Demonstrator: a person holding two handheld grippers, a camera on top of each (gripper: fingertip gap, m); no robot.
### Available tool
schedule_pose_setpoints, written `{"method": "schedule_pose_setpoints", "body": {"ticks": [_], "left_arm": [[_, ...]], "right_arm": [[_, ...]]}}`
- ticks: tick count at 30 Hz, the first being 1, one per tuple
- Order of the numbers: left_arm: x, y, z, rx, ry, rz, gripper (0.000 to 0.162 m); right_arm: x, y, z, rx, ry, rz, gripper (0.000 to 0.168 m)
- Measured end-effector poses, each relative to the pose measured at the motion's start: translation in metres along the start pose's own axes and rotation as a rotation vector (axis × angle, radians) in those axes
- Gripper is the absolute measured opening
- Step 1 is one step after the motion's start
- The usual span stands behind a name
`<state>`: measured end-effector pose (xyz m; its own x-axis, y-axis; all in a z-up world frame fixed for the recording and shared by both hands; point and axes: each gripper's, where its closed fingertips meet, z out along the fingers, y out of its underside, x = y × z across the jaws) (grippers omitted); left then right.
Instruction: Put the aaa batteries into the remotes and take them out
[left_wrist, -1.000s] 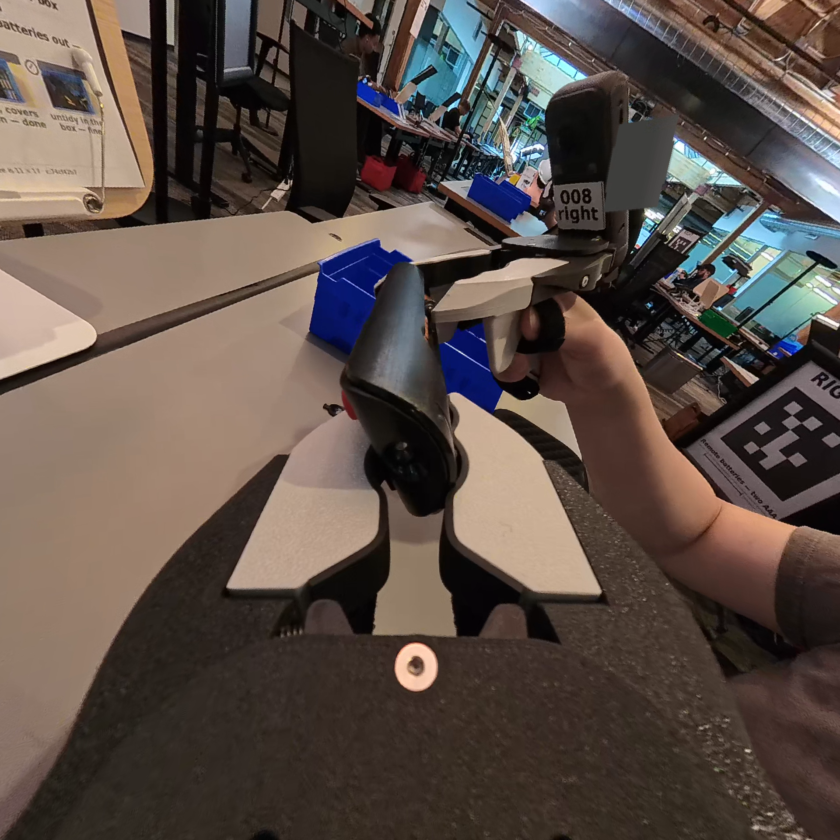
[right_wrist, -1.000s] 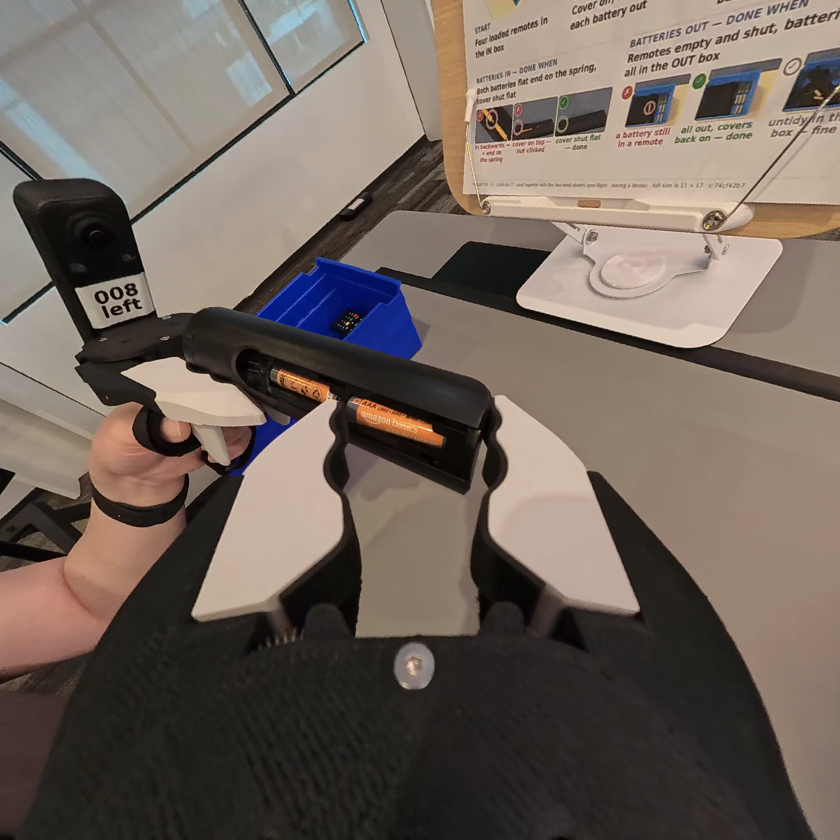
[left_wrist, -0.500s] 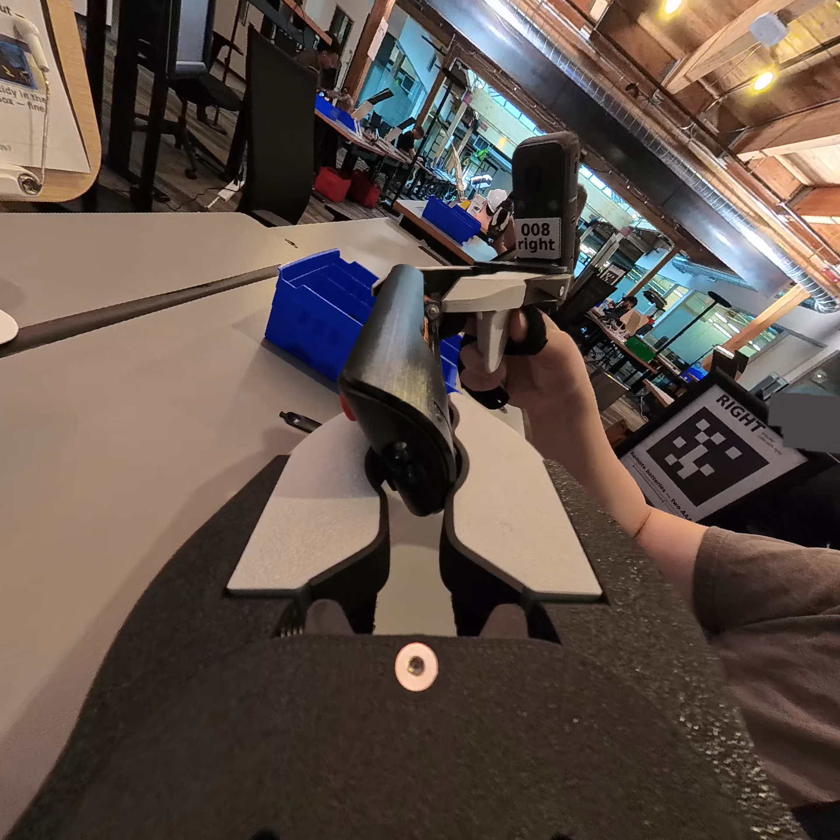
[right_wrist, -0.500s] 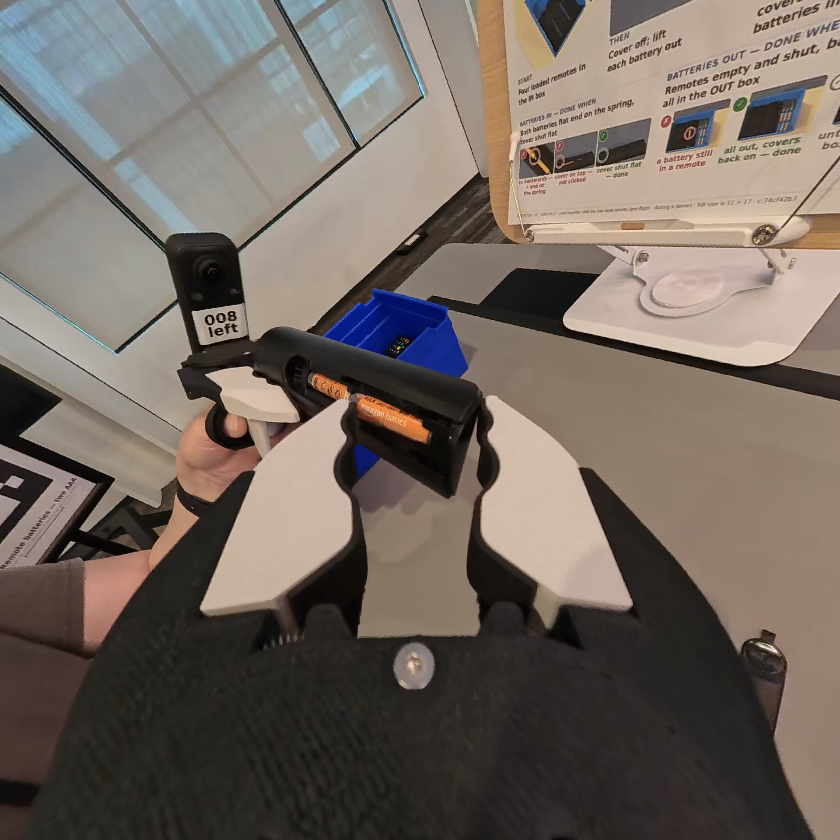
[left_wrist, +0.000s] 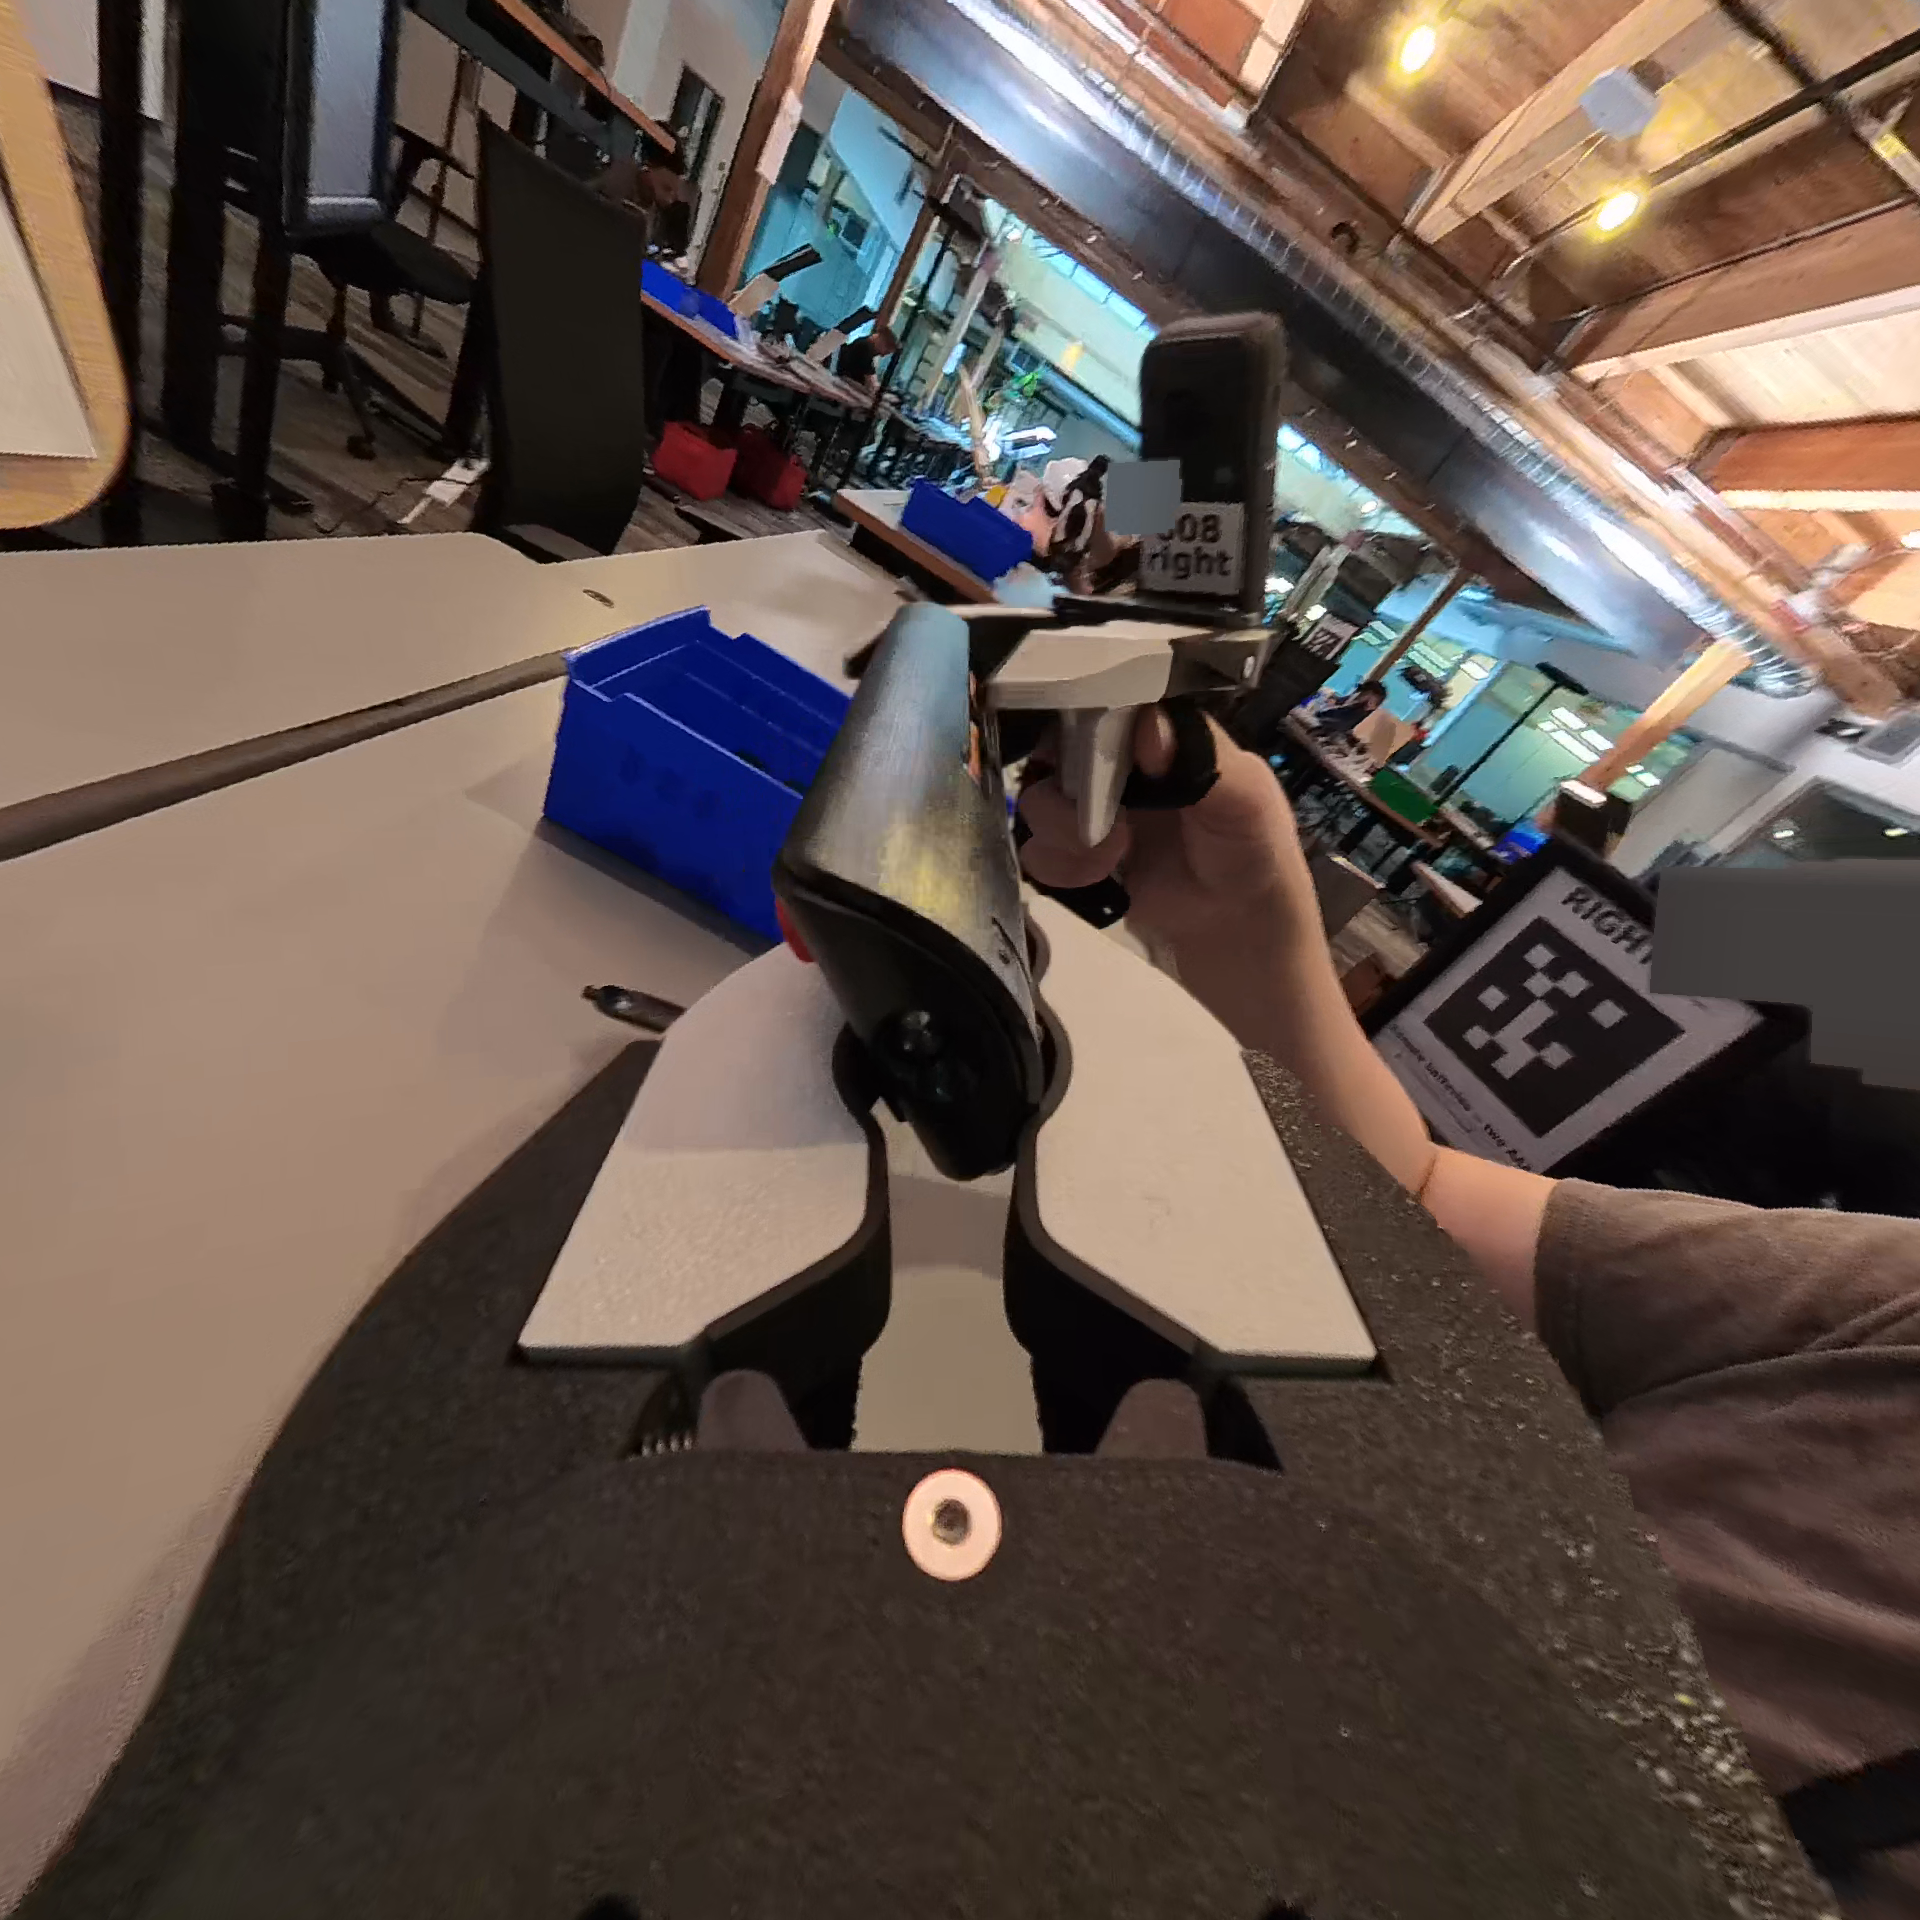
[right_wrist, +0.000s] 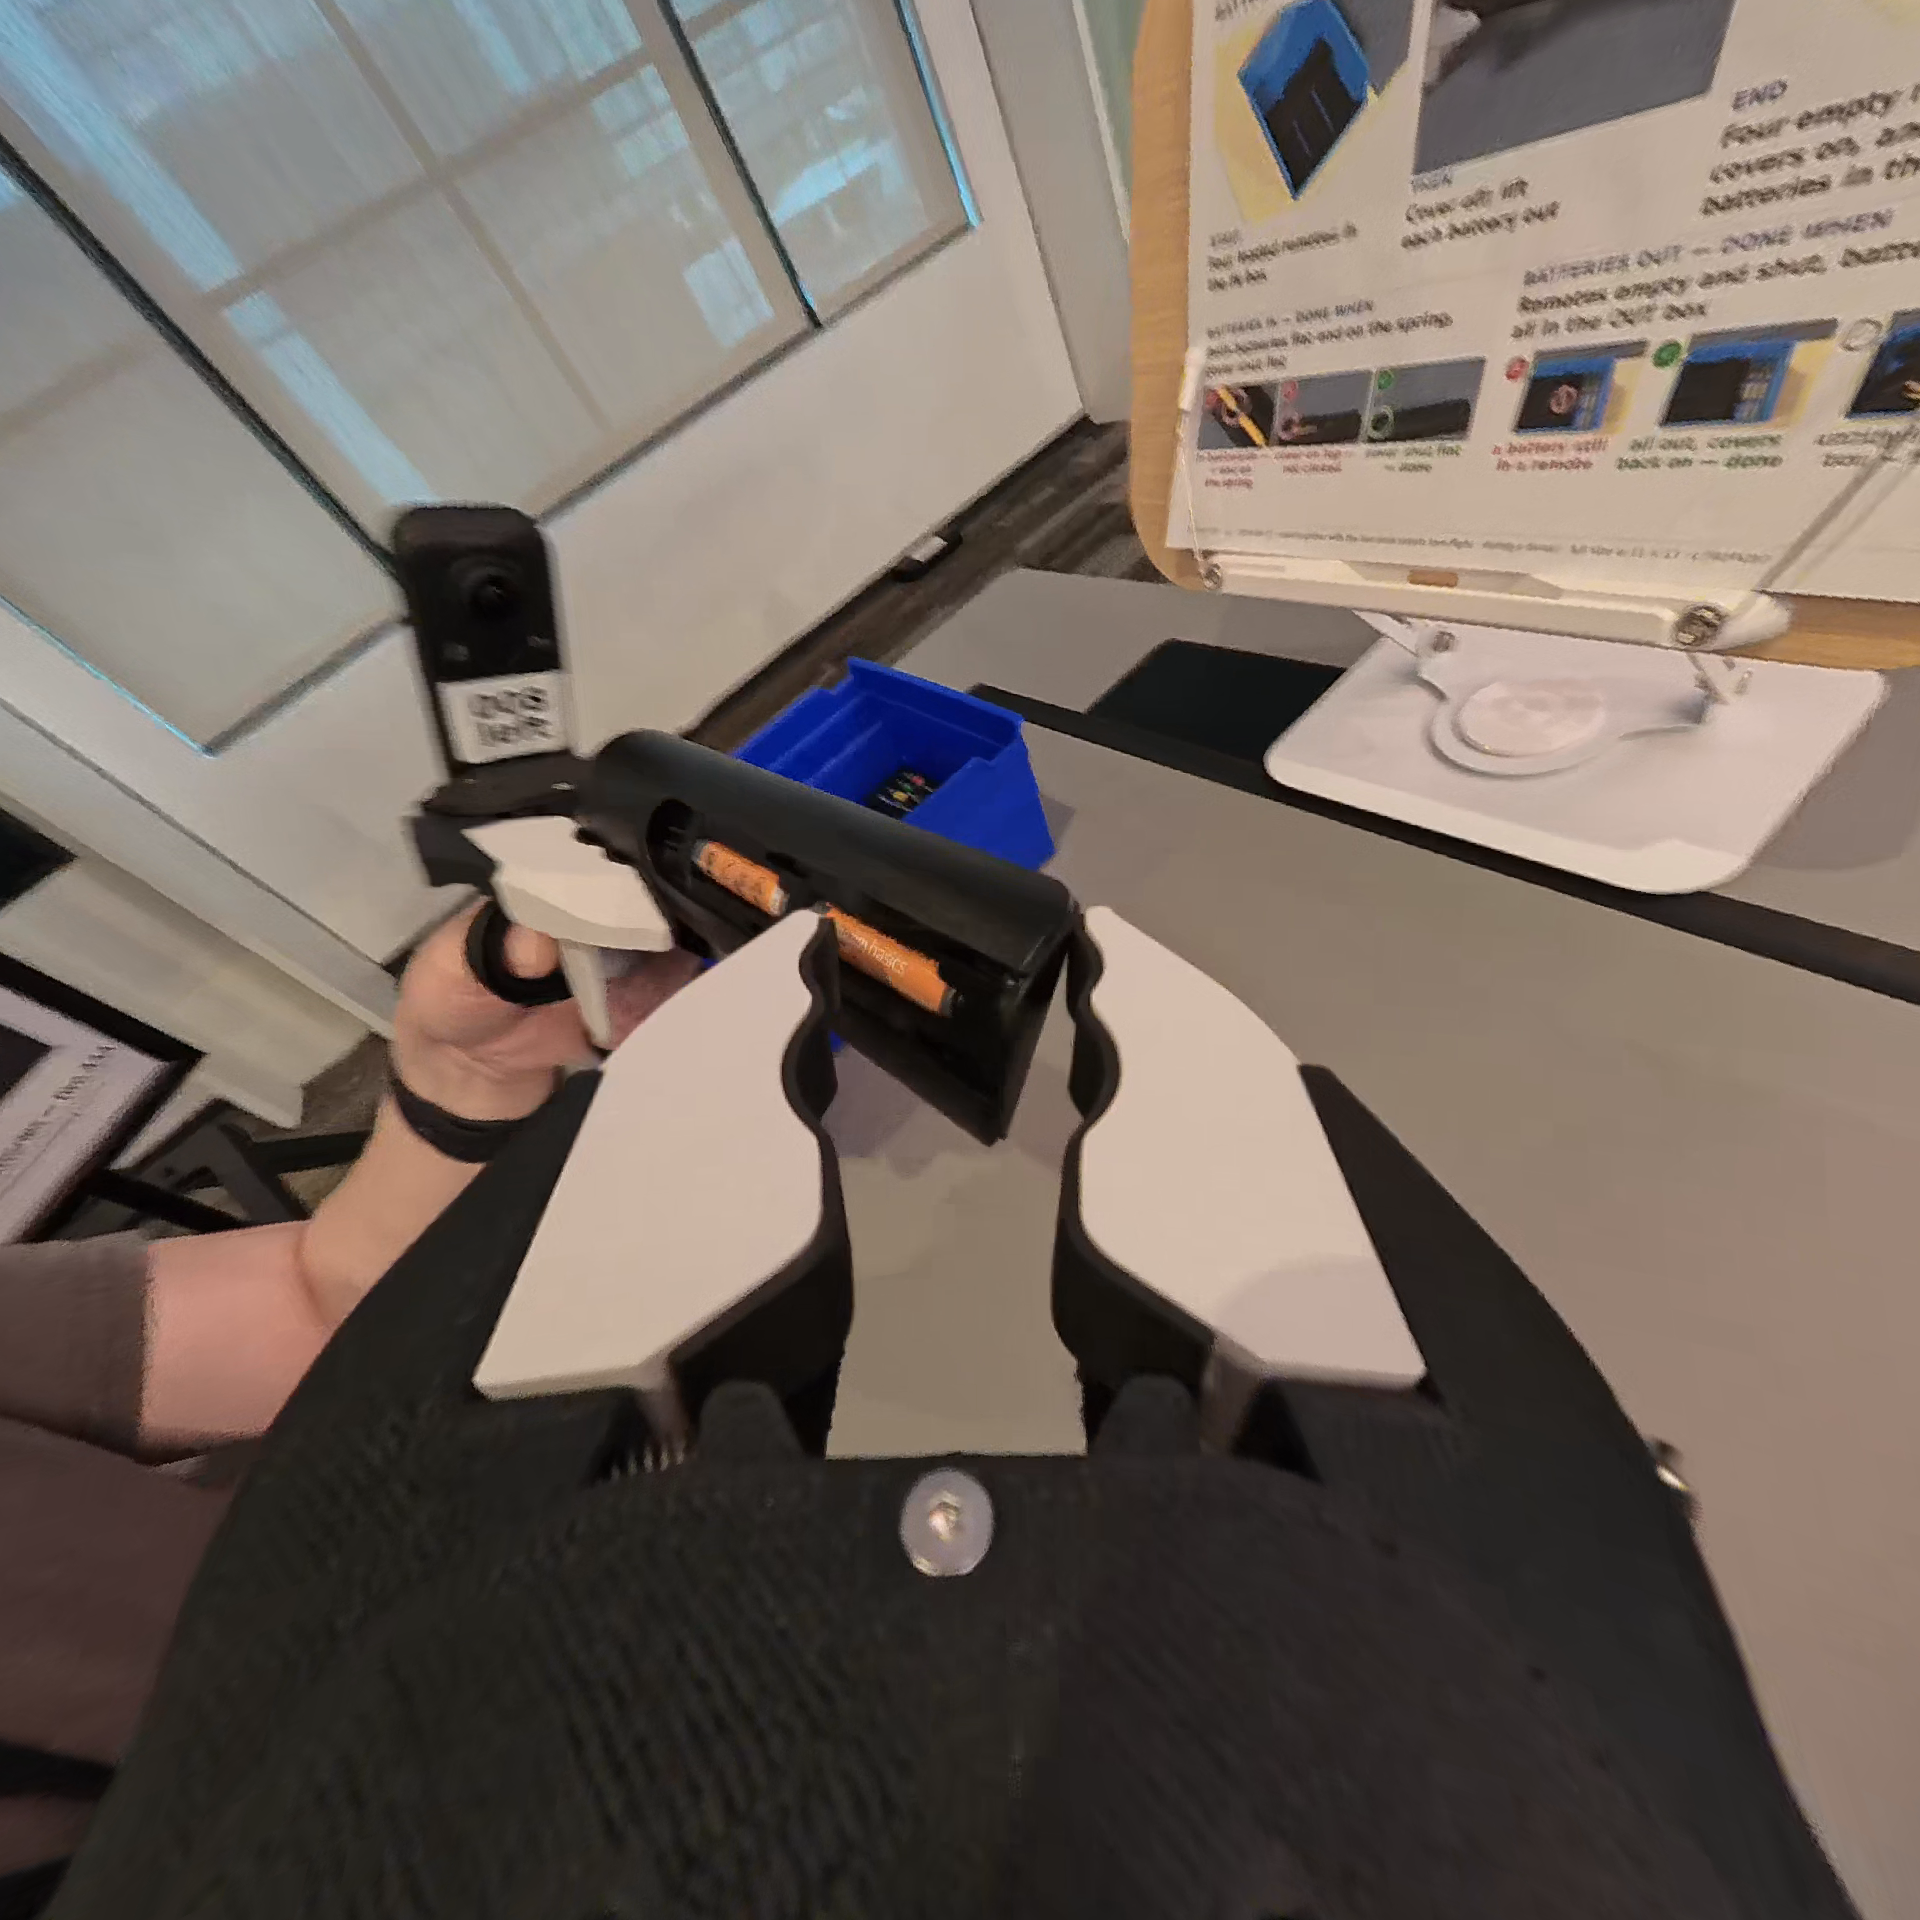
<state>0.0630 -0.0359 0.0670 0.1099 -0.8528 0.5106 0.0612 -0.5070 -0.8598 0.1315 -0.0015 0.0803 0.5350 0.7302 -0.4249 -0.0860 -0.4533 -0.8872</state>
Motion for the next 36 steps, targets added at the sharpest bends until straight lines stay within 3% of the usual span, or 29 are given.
{"method": "schedule_pose_setpoints", "body": {"ticks": [4,9,14,27,36], "left_arm": [[0.001,-0.002,-0.002,0.007,0.018,-0.002,0.021],[-0.013,-0.001,0.0,-0.008,-0.126,0.12,0.021],[-0.011,-0.003,0.002,0.013,-0.134,0.145,0.021],[-0.007,-0.002,0.003,-0.003,-0.149,0.176,0.021],[-0.004,-0.008,-0.002,0.033,-0.101,0.139,0.021]], "right_arm": [[-0.009,-0.007,-0.006,0.06,-0.095,0.101,0.047],[0.009,-0.019,-0.01,0.127,0.172,-0.054,0.083],[0.006,-0.001,0.016,-0.001,0.228,-0.068,0.109],[0.008,0.004,0.036,-0.032,0.27,-0.081,0.109],[0.002,-0.014,0.013,0.047,0.207,-0.058,0.098]]}}
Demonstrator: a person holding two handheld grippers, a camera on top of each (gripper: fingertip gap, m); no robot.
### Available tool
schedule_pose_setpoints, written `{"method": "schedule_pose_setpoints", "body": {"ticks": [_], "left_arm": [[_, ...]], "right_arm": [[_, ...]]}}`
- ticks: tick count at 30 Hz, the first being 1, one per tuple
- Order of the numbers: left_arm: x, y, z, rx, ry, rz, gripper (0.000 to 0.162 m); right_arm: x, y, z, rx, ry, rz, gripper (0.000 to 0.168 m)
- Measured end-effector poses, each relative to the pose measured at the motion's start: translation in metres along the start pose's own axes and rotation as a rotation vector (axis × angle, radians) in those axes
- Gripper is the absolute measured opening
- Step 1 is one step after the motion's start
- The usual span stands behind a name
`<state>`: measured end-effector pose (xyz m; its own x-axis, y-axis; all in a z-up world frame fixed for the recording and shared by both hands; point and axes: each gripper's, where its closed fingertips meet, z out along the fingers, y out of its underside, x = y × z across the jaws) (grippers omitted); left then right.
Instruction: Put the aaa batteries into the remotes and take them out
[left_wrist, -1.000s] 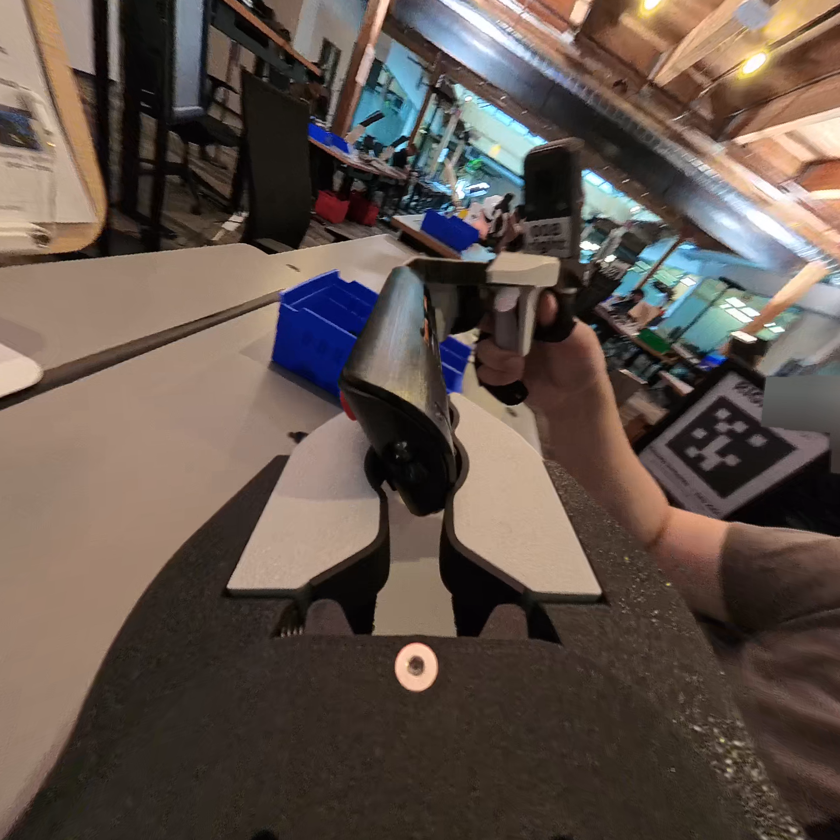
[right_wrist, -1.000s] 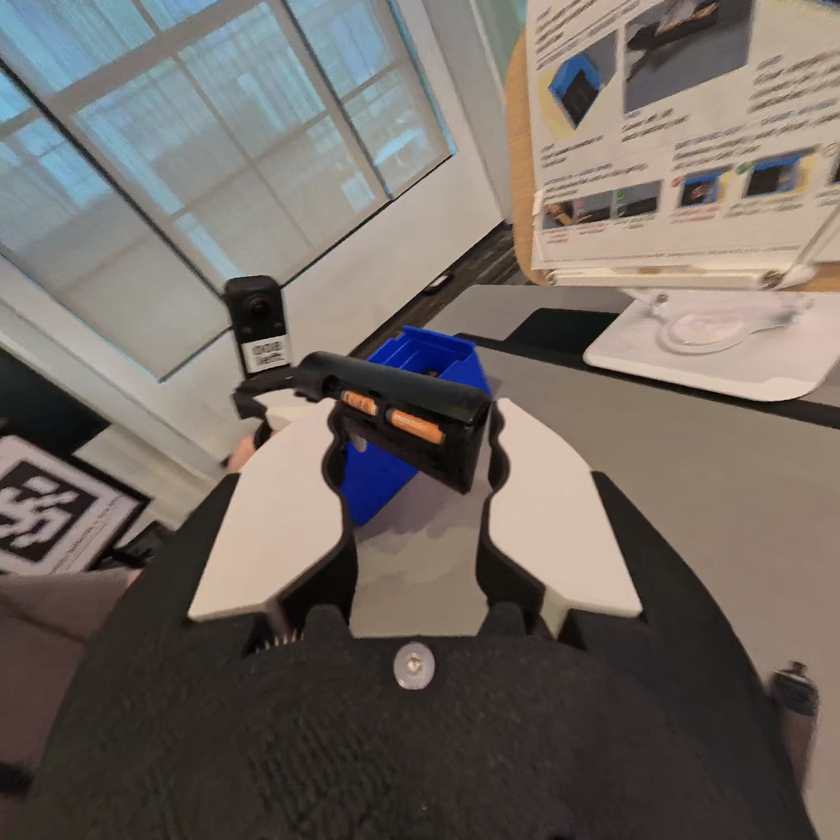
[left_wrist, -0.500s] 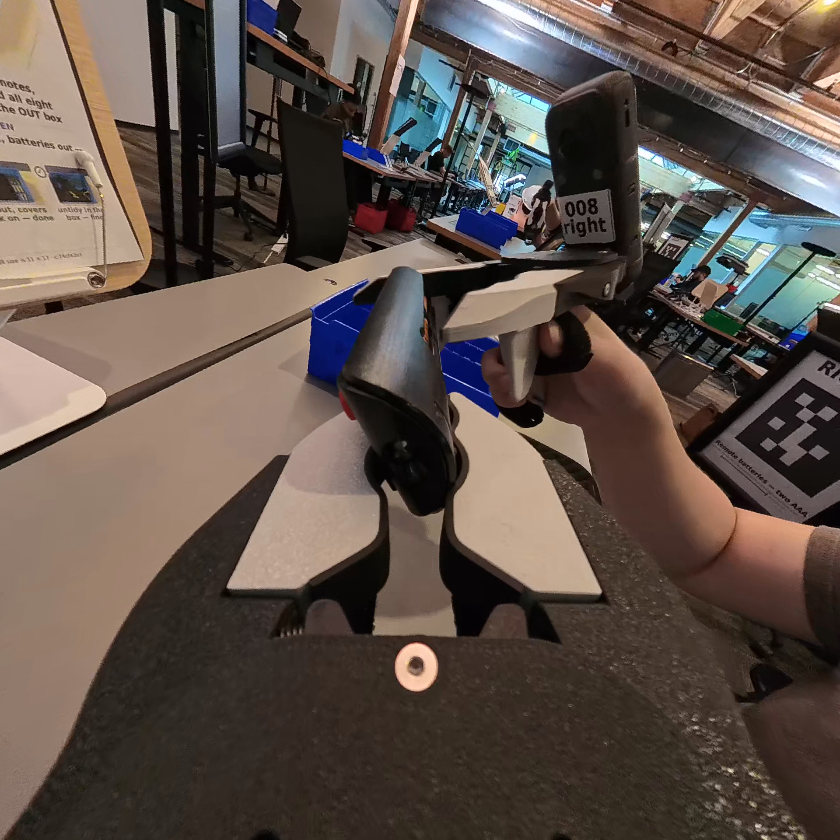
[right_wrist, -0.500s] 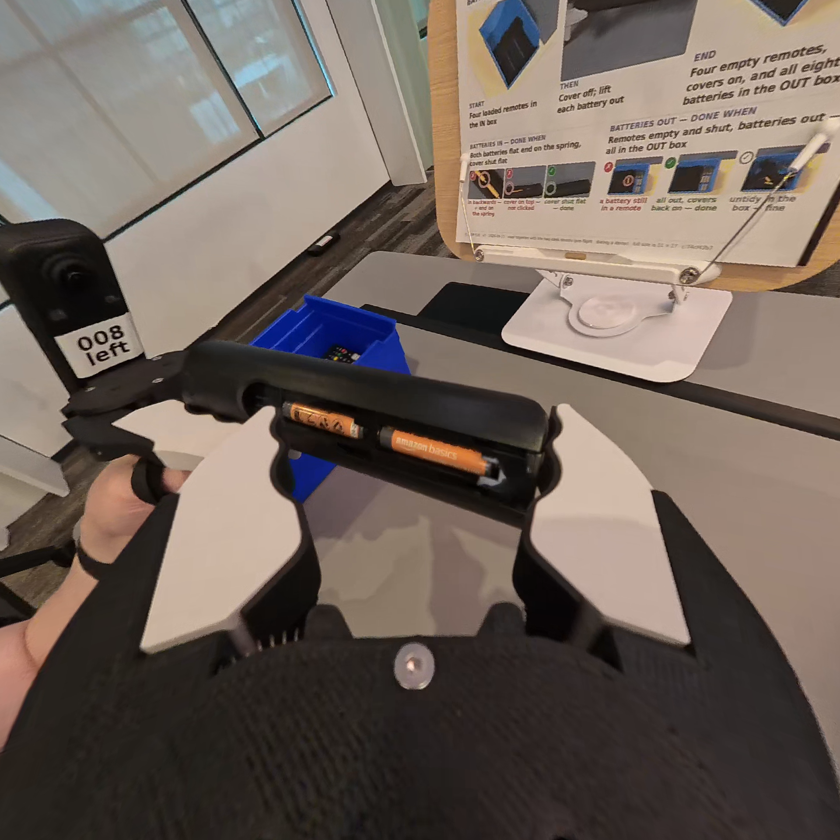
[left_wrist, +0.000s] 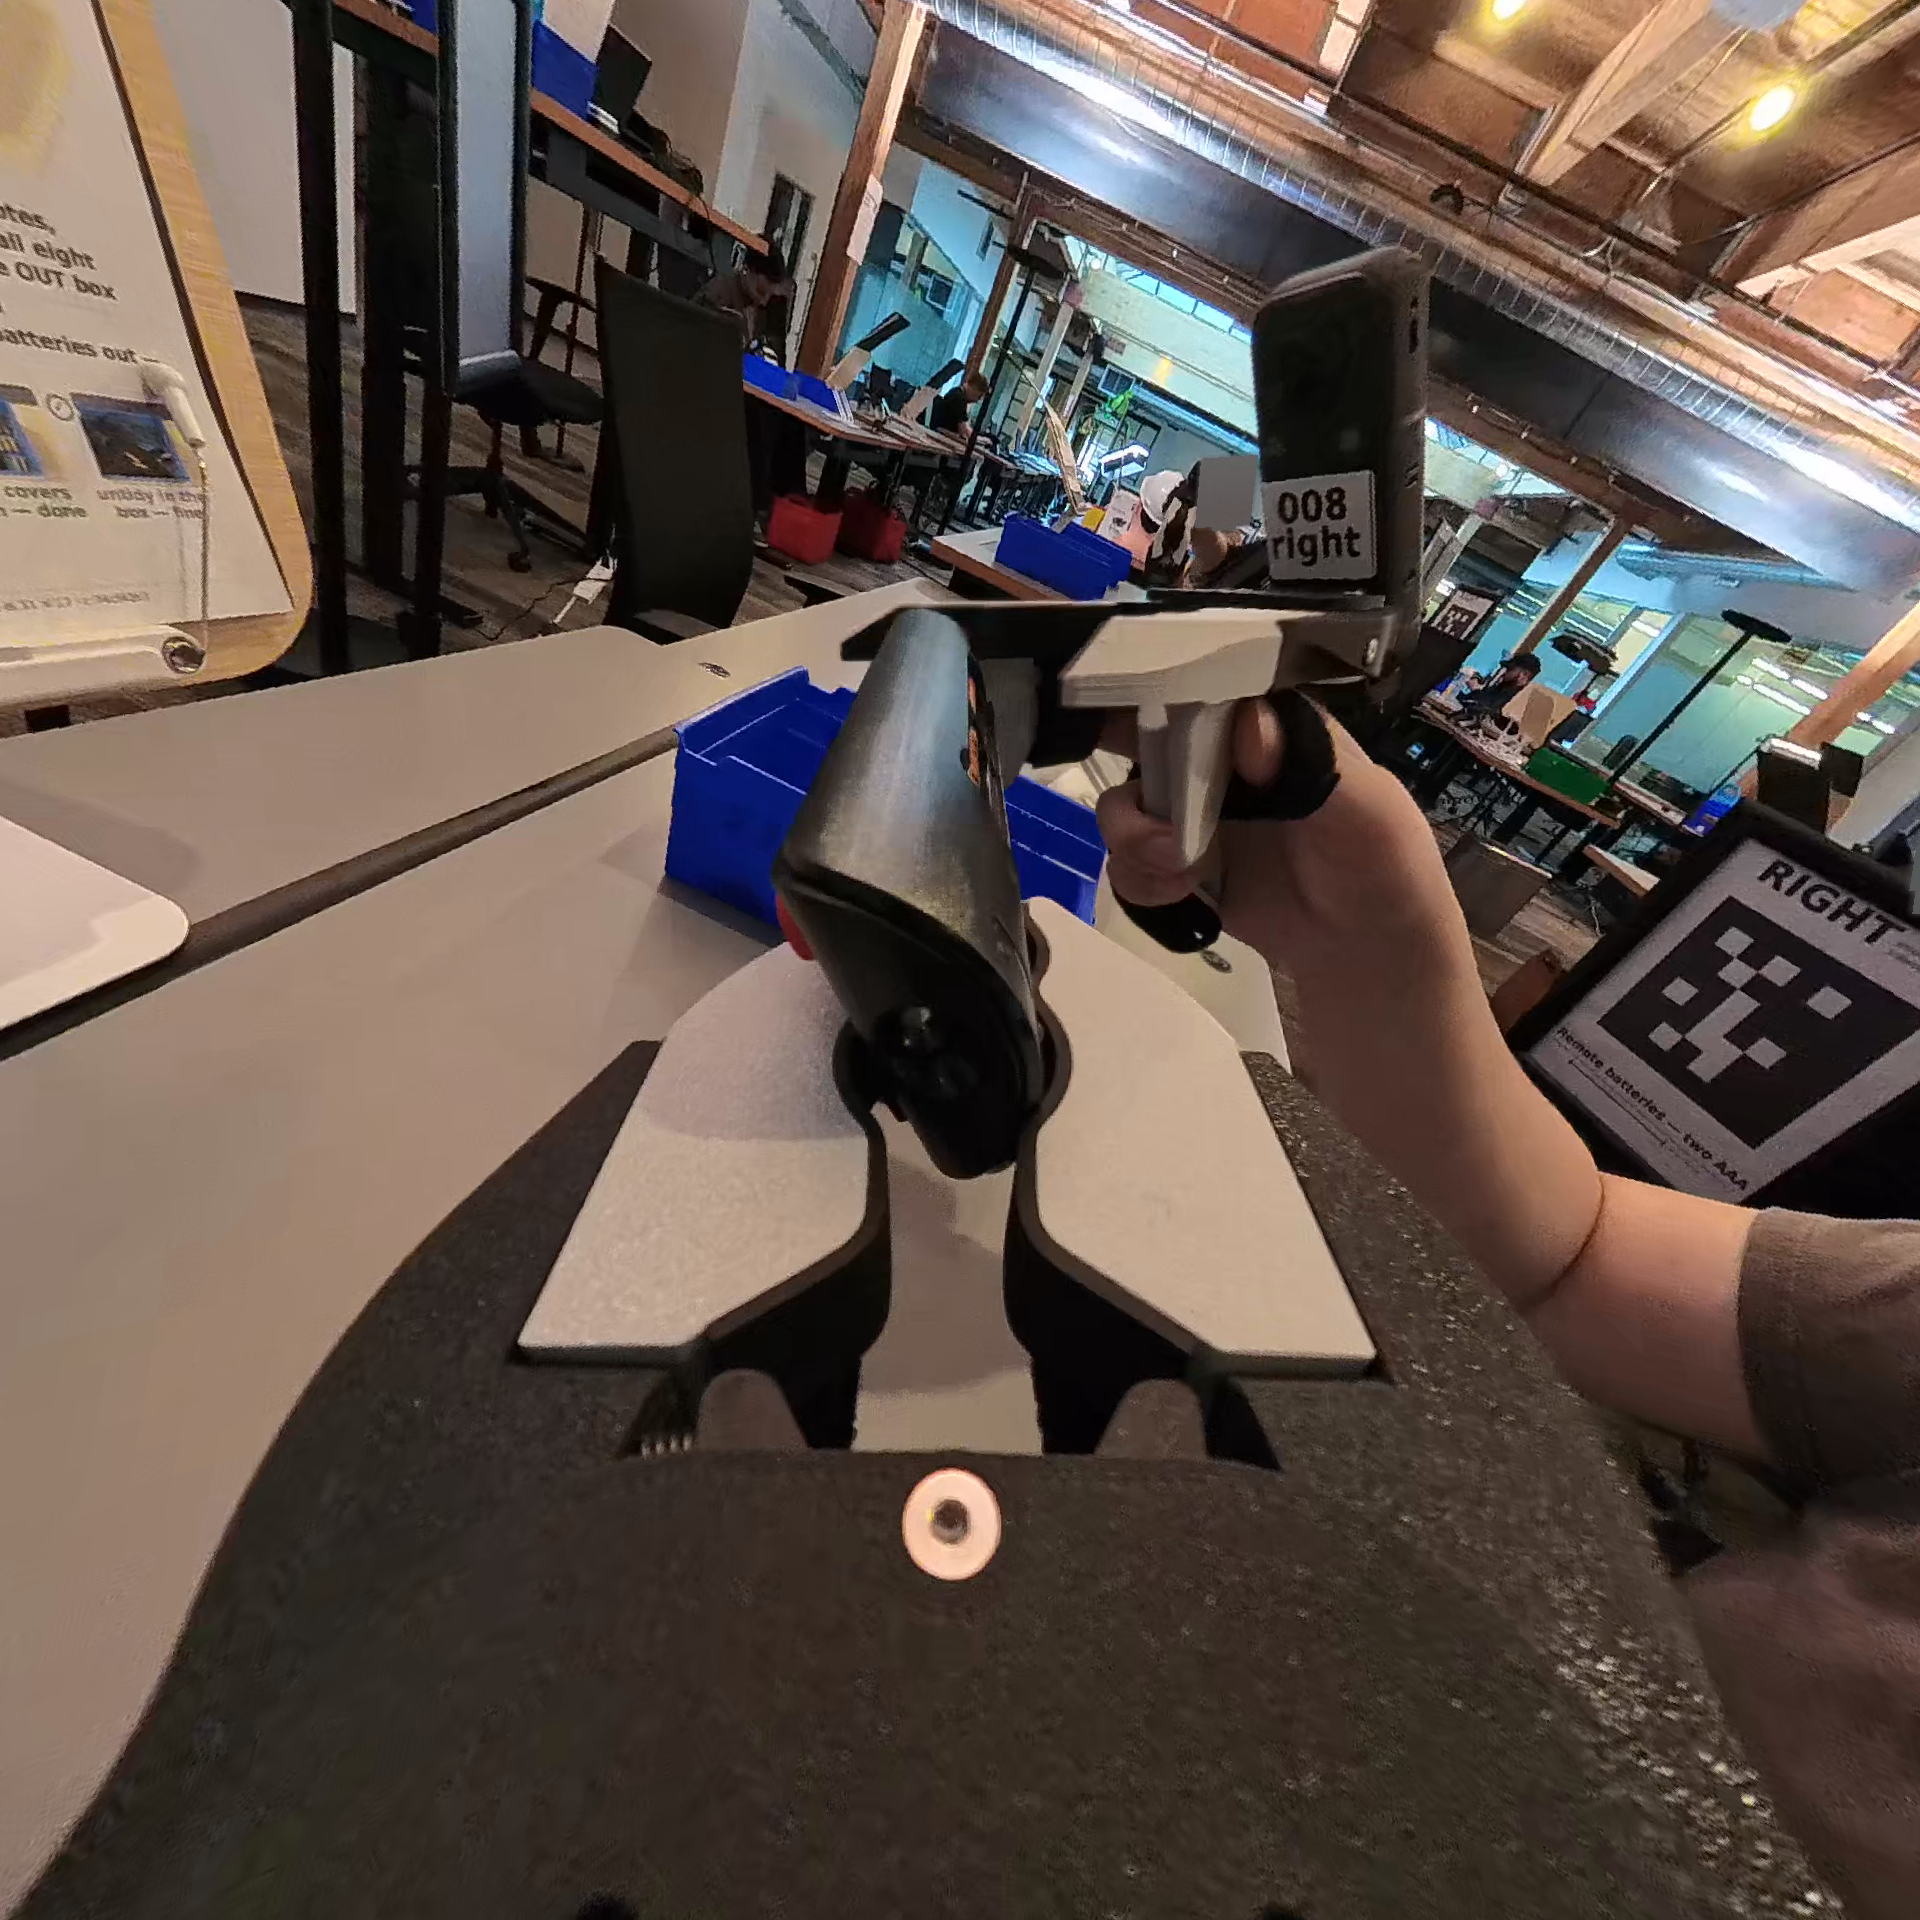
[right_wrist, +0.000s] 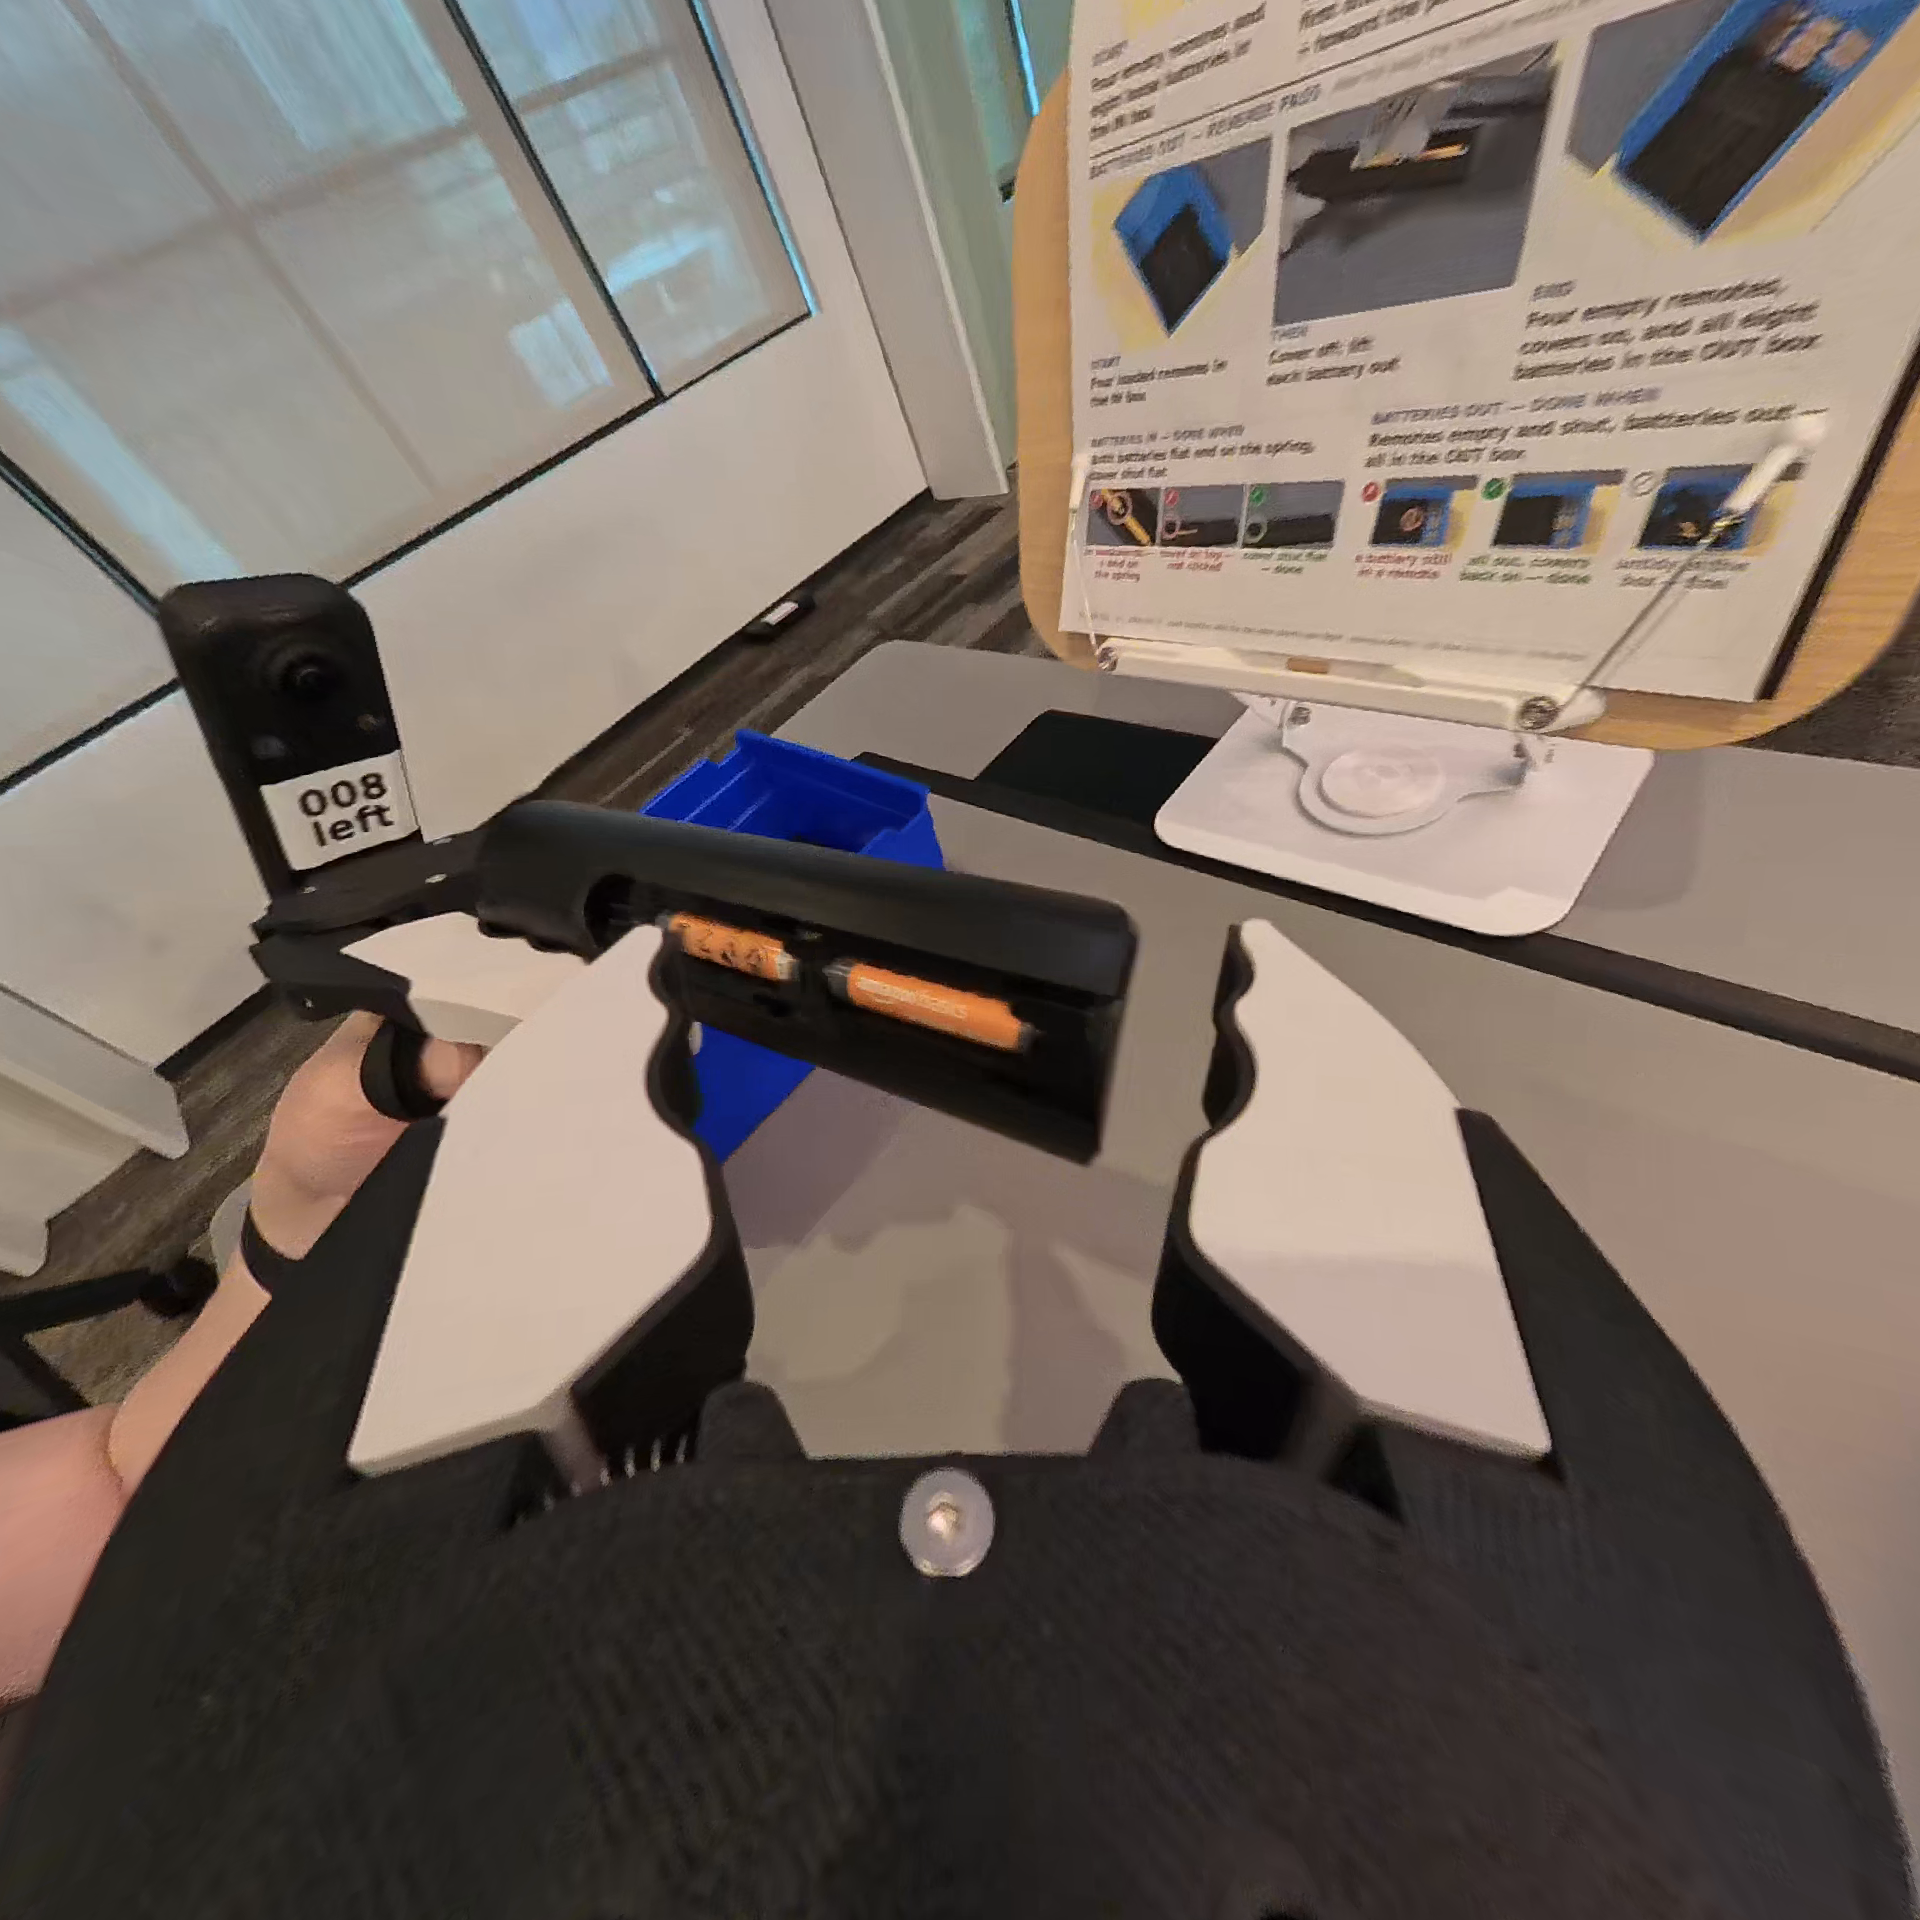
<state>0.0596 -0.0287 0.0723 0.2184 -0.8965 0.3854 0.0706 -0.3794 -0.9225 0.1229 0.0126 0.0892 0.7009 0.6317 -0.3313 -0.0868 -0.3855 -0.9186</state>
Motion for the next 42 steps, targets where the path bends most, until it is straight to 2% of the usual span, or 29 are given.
{"method": "schedule_pose_setpoints", "body": {"ticks": [9,12,15,26,30,35,42], "left_arm": [[0.002,0.004,0.003,-0.03,-0.007,0.023,0.021],[0.008,0.001,0.001,-0.009,0.048,-0.019,0.021],[0.003,0.001,0.0,-0.008,0.033,-0.023,0.021],[0.005,0.004,0.001,-0.028,0.032,0.002,0.021],[0.013,-0.002,-0.002,0.005,0.119,-0.062,0.021],[0.01,-0.004,-0.005,0.021,0.118,-0.083,0.021],[0.012,-0.003,-0.004,0.014,0.119,-0.076,0.021]], "right_arm": [[0.012,0.015,0.005,-0.08,0.064,-0.007,0.098],[0.007,0.001,-0.007,-0.009,0.026,-0.009,0.098],[0.014,-0.008,-0.019,0.026,0.044,0.0,0.094],[0.025,0.011,-0.009,-0.064,0.082,-0.012,0.095],[0.015,-0.001,-0.018,-0.019,0.028,-0.005,0.095],[0.023,-0.019,-0.041,0.052,0.052,-0.003,0.094],[0.037,0.0,-0.035,-0.02,0.078,0.02,0.096]]}}
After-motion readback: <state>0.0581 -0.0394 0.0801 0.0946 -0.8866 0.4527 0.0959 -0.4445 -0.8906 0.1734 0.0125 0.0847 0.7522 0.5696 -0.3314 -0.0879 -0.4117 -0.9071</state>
